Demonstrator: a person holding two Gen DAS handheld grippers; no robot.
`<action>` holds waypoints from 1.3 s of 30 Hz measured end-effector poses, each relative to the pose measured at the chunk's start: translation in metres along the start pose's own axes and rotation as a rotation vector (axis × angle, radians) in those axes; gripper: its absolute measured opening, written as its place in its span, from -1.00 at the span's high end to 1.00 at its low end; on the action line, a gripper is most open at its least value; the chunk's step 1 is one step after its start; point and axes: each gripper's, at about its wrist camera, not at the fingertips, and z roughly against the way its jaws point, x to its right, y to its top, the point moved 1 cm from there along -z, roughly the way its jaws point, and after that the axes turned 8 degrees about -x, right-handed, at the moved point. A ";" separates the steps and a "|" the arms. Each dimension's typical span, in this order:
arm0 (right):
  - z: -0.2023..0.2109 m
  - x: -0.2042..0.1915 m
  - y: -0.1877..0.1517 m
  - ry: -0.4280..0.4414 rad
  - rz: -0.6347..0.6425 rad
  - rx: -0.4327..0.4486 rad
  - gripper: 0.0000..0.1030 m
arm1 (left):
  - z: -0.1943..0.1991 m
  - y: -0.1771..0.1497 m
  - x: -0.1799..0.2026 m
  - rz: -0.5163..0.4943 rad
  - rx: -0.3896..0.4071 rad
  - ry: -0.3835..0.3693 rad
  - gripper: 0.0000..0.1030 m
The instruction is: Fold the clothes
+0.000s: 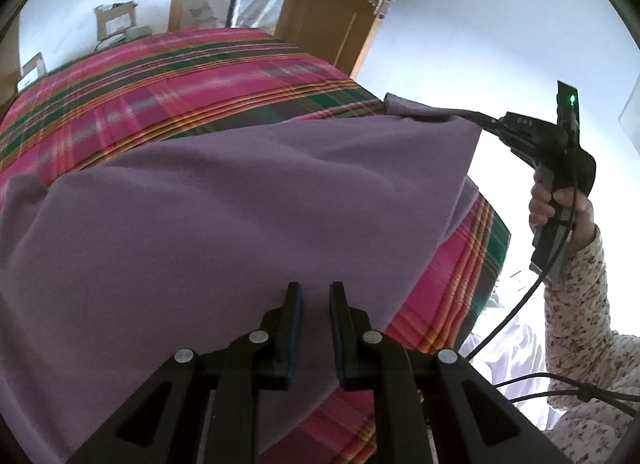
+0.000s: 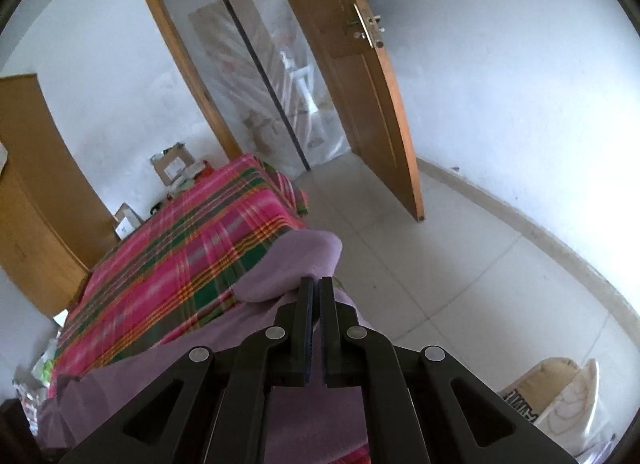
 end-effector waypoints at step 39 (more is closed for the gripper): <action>-0.082 -0.045 -0.019 -0.214 0.599 -0.188 0.35 | -0.036 0.026 0.058 -0.192 -0.087 0.084 0.38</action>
